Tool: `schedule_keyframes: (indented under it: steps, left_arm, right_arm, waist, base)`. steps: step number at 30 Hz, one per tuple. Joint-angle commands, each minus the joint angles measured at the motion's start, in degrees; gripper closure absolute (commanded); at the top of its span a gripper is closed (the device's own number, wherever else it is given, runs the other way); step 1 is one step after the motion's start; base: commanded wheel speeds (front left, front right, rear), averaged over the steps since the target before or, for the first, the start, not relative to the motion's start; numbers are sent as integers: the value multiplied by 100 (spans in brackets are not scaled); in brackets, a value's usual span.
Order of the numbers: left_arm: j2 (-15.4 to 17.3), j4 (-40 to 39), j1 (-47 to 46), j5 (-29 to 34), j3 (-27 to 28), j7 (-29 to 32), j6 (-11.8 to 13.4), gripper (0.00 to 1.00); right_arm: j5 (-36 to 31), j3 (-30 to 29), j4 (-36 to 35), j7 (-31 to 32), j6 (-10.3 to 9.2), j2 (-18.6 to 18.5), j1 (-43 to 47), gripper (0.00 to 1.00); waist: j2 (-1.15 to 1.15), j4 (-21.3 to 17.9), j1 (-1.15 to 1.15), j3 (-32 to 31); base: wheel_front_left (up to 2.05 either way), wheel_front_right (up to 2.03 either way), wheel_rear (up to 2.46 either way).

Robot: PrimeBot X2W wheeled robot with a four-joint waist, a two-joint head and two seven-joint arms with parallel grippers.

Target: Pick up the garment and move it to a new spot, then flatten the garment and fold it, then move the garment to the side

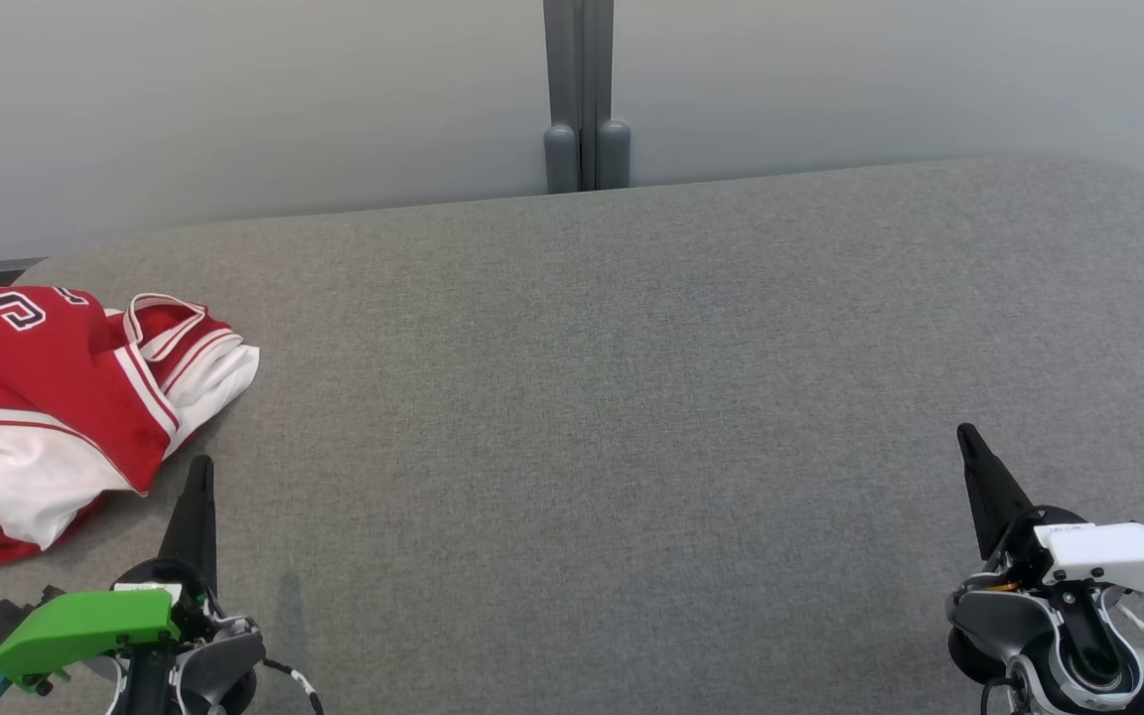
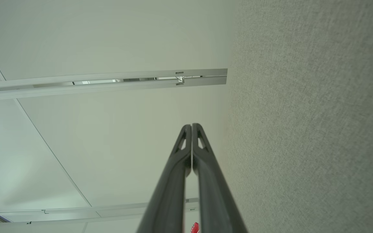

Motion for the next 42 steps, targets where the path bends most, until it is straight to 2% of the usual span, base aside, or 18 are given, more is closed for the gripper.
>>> schedule_keyframes:
  steps: [1,2,3,8,13,23,42]
  left_arm:
    - [36,1,-61,-17,7,13,-42,100]
    - [36,1,-61,-17,7,13,-42,100]
    - [0,0,0,0,0,-1,0,0]
    - [-53,257,211,0,-22,-7,24,0]
    - [-48,200,236,40,-117,-151,21,0]
    - [-36,81,283,669,-254,-432,116,0]
    - [-17,-115,342,2642,-535,-875,371,0]
  right_arm:
    - [40,-5,-25,13,0,-23,-36,100]
    - [40,-5,-25,13,0,-23,-36,100]
    - [0,1,0,-1,0,0,0,0]
    - [-3,15,246,-1,-1,62,209,0]
    - [-42,146,192,-147,-1,56,201,0]
    - [-634,265,180,-428,-1,45,157,0]
    - [-2971,308,-54,-873,0,26,112,0]
  waist:
    - [0,0,0,0]
    - [0,0,0,0]
    - [0,0,0,0]
    - [0,0,0,0]
    - [0,-3,0,1]
    - [0,-7,0,9]
    - [0,8,0,41]
  base:
    - [0,0,0]
    - [0,0,0]
    - [0,0,0]
    - [0,0,0]
    - [0,0,0]
    - [0,0,0]
    - [0,0,0]
